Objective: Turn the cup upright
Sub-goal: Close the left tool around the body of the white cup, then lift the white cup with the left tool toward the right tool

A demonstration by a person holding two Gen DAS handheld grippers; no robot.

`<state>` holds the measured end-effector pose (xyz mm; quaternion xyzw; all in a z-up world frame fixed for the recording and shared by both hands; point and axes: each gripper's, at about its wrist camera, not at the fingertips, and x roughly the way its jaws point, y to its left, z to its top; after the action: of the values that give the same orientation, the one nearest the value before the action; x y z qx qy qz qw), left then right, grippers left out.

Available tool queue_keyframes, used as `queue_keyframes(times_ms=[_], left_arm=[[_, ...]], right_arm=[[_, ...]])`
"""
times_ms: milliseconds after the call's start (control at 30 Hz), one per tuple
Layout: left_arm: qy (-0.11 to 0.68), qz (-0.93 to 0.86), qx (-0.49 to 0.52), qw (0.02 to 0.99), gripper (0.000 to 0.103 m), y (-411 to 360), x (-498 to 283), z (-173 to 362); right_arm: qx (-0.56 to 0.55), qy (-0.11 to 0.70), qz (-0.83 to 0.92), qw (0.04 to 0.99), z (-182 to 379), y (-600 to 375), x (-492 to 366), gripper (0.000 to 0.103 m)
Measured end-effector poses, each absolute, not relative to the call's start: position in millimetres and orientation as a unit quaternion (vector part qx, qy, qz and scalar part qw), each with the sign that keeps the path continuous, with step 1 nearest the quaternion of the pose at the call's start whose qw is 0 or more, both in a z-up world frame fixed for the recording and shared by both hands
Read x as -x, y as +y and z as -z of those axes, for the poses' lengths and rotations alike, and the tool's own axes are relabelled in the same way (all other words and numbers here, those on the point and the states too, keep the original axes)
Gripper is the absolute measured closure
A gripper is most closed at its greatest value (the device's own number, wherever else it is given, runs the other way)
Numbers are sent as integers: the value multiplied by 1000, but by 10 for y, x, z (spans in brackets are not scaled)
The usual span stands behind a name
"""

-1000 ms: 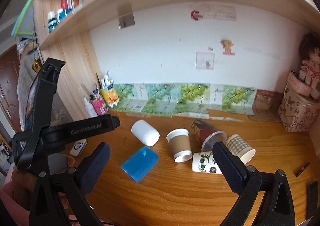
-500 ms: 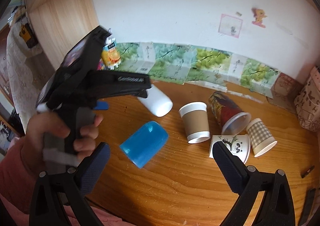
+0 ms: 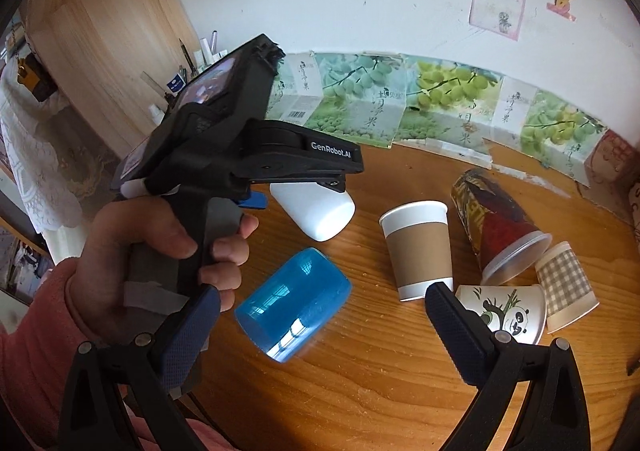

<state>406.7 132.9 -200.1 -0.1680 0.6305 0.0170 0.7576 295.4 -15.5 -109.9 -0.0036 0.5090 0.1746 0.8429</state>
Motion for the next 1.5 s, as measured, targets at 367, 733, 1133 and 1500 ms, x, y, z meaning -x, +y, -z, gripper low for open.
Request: queue_keyframes(times_ms=[367, 733, 1133, 1500], left_arm=[[654, -10, 172, 737, 24, 1284, -4318, 2199], [669, 25, 143, 729, 38, 1091, -4374, 2245], [653, 74, 119, 744, 39, 982, -4309, 1986], [611, 125, 135, 770, 39, 809, -4005, 1378]], right_arm=[[-39, 526, -152, 836, 1179, -383, -3134, 0], [-85, 532, -110, 836, 1225, -610, -3108, 1], [-121, 512, -73, 847, 1170, -790, -2928, 1], [-146, 489, -79, 857, 1071, -982, -2655, 1]])
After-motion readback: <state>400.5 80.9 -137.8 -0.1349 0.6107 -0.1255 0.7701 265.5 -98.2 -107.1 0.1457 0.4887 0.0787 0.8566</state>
